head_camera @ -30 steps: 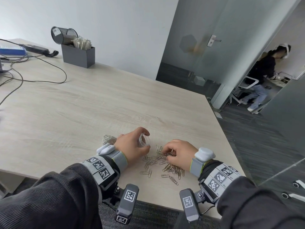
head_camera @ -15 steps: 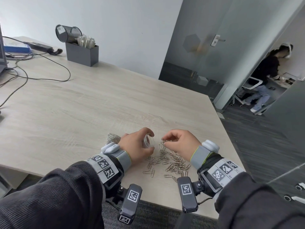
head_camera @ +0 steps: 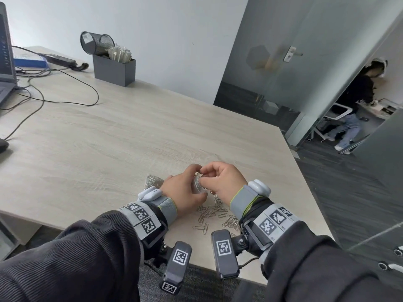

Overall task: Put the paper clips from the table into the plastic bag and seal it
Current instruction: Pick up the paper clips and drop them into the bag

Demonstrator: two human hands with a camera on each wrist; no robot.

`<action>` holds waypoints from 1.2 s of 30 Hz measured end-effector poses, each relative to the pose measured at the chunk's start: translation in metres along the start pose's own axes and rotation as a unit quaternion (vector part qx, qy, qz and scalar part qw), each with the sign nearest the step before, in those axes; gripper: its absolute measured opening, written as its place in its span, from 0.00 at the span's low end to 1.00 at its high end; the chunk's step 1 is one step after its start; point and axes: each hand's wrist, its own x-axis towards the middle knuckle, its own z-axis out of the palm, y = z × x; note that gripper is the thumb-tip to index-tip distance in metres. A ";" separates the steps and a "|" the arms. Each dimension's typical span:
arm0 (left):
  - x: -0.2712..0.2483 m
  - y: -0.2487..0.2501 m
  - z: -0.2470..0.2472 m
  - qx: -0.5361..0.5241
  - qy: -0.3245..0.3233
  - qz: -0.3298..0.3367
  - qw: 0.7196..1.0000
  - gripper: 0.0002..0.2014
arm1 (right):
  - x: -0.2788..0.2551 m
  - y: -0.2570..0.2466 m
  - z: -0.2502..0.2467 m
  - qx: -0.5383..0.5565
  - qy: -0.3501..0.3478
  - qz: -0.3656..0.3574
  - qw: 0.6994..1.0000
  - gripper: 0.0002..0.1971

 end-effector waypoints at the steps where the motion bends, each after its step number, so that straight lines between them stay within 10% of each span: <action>1: 0.000 0.000 0.000 -0.007 0.002 -0.001 1.000 0.26 | 0.000 -0.001 0.001 0.007 0.005 0.002 1.000 0.09; 11: 0.002 -0.007 0.001 -0.059 -0.014 -0.004 0.998 0.27 | -0.001 0.003 -0.018 0.088 0.029 0.002 0.996 0.06; 15: 0.004 -0.012 0.001 -0.074 -0.015 -0.018 0.997 0.28 | -0.002 0.023 -0.038 -0.130 0.047 0.003 0.990 0.04; 20: 0.004 -0.011 0.002 -0.077 -0.011 -0.023 0.997 0.28 | -0.008 0.049 -0.046 -0.400 -0.042 0.041 0.915 0.17; 31: 0.003 -0.011 0.002 -0.096 0.000 -0.024 0.995 0.27 | -0.017 0.044 -0.033 -0.359 -0.105 -0.065 0.925 0.16; 36: 0.005 -0.014 0.003 -0.112 0.015 -0.024 0.993 0.24 | -0.024 0.037 -0.022 -0.392 -0.166 -0.080 0.902 0.31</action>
